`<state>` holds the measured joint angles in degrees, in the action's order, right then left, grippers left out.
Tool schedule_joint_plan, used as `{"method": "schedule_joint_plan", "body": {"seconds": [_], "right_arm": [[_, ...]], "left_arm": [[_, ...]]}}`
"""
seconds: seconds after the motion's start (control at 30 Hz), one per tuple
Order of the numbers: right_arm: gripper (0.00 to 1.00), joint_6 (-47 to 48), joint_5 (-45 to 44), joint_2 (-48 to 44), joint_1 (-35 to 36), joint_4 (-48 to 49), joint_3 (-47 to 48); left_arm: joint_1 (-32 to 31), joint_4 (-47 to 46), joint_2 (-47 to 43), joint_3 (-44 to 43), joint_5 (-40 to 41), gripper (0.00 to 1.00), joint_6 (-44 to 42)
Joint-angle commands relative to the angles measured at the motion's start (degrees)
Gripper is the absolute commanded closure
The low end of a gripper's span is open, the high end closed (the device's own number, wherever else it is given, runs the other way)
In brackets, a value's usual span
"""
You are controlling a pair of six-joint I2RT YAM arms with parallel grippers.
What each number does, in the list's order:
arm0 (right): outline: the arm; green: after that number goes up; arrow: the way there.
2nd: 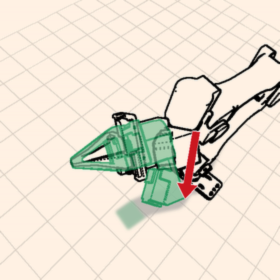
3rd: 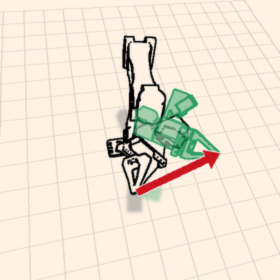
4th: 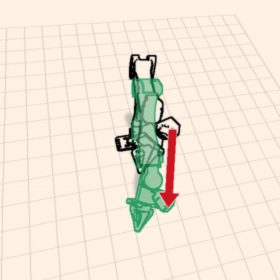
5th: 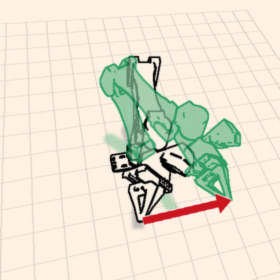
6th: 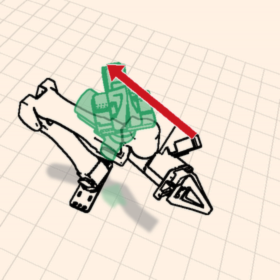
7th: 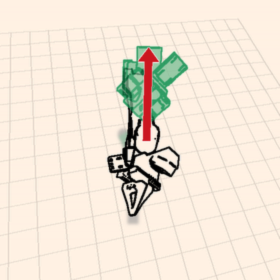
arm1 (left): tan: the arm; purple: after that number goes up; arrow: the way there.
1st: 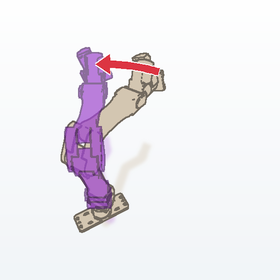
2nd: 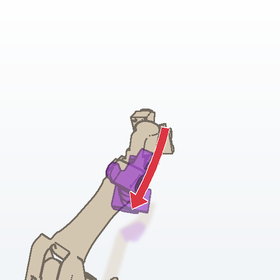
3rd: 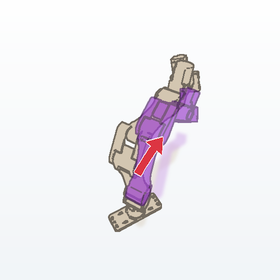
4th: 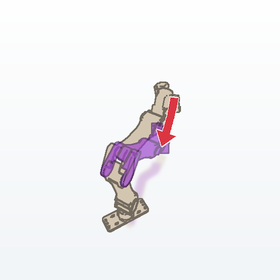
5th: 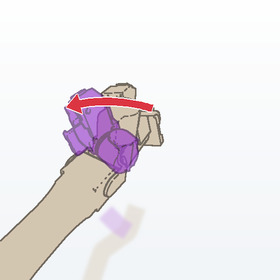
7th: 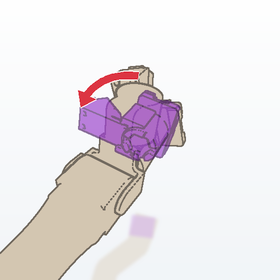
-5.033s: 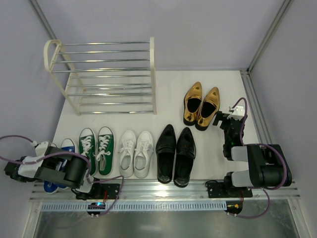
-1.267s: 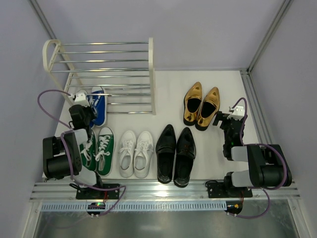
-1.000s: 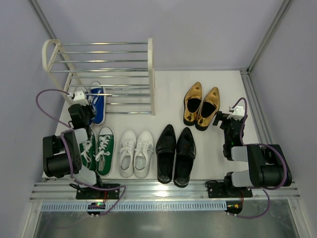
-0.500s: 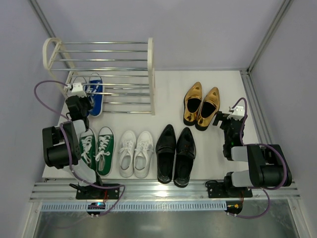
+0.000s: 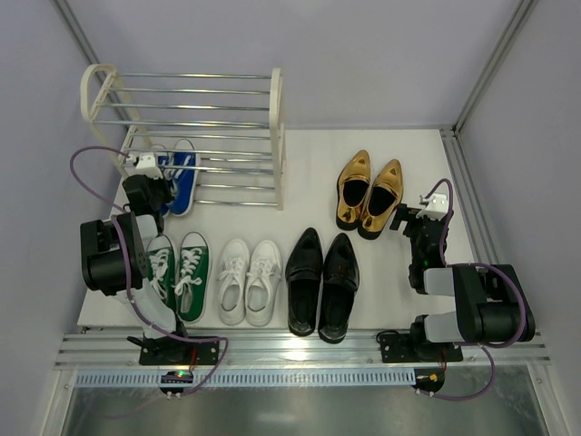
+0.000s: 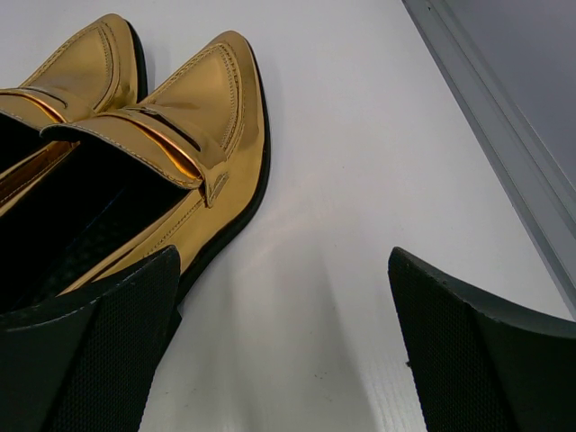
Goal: Place and organize the shoes onto the shoe shelf
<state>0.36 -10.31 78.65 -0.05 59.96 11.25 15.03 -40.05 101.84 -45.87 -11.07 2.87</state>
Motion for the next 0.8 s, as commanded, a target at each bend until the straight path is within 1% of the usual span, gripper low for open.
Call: {"method": "schedule_joint_plan", "body": {"seconds": [0.0, 0.1, 0.23, 0.37, 0.57, 0.77], "right_arm": [[0.03, 0.34, 0.11, -0.43, 0.05, 4.37, 0.36], [0.03, 0.34, 0.11, -0.43, 0.05, 4.28, 0.36], [0.03, 0.34, 0.11, -0.43, 0.05, 4.28, 0.36], [0.03, 0.34, 0.02, -0.43, 0.05, 4.37, 0.36], [0.02, 0.34, 0.11, -0.43, 0.05, 4.37, 0.36], [0.03, 0.34, 0.02, -0.52, 0.05, 4.37, 0.27]], "left_arm": [[0.18, -12.25, -4.19, -3.71, -4.13, 1.0, 0.82], [0.18, -11.89, -5.86, -1.51, -6.68, 1.0, -0.14], [0.18, -9.78, -5.52, -1.86, -9.93, 1.0, -1.29], [0.18, -7.86, -3.24, -5.53, -12.48, 1.0, -1.47], [0.97, -6.44, 2.73, -12.91, -13.36, 1.0, -2.61], [1.76, -7.49, 6.25, -16.53, -14.15, 1.0, -6.64]]}}
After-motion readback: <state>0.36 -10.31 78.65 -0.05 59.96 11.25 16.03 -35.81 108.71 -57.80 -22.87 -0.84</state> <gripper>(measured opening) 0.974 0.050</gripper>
